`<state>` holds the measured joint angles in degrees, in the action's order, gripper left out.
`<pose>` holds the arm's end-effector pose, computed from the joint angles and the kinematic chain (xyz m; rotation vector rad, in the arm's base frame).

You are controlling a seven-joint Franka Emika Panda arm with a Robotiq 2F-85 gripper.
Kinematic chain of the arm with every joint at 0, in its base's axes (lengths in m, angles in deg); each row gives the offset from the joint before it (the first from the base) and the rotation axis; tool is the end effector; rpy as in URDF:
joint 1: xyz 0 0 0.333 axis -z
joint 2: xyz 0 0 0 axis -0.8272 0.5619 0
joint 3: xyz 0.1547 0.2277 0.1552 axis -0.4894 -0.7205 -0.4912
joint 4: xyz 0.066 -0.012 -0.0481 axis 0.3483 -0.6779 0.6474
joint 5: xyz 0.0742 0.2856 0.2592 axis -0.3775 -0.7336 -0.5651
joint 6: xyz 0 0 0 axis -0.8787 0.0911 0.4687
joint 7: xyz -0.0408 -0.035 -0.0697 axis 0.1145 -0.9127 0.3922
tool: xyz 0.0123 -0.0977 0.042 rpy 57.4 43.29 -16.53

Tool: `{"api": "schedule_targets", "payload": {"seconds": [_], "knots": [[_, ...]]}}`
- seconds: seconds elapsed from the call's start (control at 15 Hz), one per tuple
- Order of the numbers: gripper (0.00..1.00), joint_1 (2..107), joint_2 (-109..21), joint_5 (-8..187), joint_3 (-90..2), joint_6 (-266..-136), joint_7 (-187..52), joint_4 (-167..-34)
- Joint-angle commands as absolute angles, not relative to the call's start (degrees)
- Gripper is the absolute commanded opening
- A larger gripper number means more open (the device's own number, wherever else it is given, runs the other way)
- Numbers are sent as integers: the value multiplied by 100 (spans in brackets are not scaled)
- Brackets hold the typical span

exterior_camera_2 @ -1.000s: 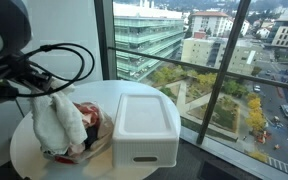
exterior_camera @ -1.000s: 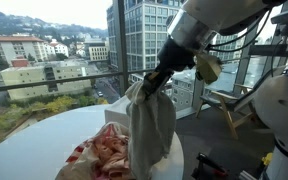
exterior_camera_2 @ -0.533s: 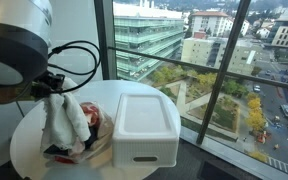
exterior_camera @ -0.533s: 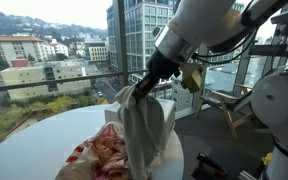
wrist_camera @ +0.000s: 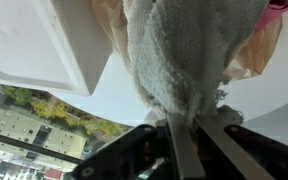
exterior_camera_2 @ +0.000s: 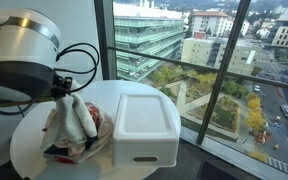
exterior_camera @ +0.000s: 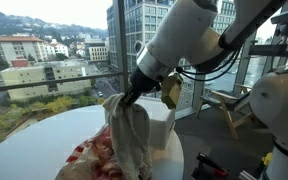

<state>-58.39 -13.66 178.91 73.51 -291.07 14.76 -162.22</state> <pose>0.3338 0.1037 0.3636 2.8581 0.6298 1.0274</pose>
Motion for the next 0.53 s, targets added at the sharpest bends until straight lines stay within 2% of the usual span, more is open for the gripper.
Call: {"api": "schedule_targets", "payload": {"seconds": [0.0,0.47], "knots": [[2,-5517,-2071,17194,6676,-28635,700,-16110],[2,-3812,-2864,17182,4829,-28320,449,-16005]]}}
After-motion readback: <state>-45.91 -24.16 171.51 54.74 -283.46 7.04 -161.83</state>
